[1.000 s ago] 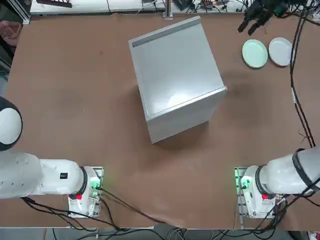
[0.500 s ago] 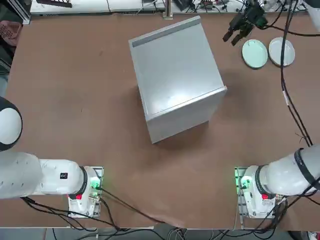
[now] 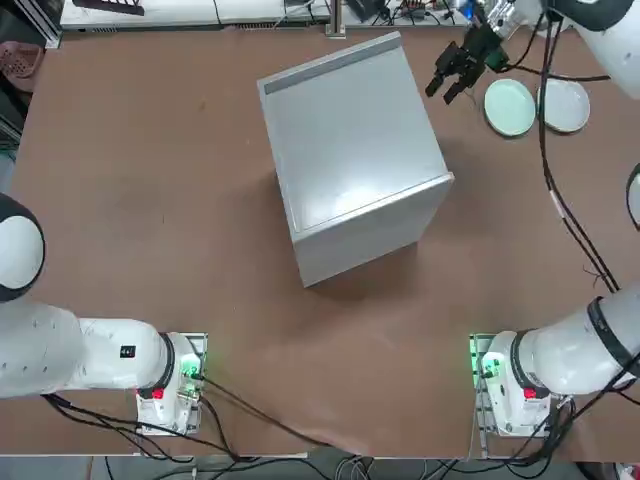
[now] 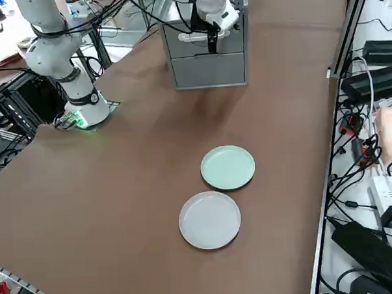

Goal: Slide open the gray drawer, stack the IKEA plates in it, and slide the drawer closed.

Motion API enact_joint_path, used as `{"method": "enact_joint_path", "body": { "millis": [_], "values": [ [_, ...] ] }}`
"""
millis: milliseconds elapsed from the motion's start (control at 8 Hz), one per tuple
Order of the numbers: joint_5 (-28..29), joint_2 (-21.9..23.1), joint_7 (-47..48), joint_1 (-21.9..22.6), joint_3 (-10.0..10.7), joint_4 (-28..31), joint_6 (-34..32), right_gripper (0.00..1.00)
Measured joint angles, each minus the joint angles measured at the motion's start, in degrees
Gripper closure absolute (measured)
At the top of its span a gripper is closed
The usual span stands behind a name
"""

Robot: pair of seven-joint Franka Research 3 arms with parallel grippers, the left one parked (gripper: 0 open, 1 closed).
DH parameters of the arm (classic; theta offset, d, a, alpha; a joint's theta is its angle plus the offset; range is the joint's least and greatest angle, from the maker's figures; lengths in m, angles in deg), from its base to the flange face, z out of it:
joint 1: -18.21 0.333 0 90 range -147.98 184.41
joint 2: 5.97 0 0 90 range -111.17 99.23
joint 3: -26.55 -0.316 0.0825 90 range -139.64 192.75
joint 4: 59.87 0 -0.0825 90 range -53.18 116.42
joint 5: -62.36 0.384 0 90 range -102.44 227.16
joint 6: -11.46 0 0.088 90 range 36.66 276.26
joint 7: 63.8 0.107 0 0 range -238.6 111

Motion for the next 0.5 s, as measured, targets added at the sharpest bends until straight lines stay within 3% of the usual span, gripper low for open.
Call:
{"method": "enact_joint_path", "body": {
  "millis": [500],
  "values": [
    [3.2, -0.2, 0.0, 0.1, 0.0, 2.5, 0.1, 0.00]
  ]
}}
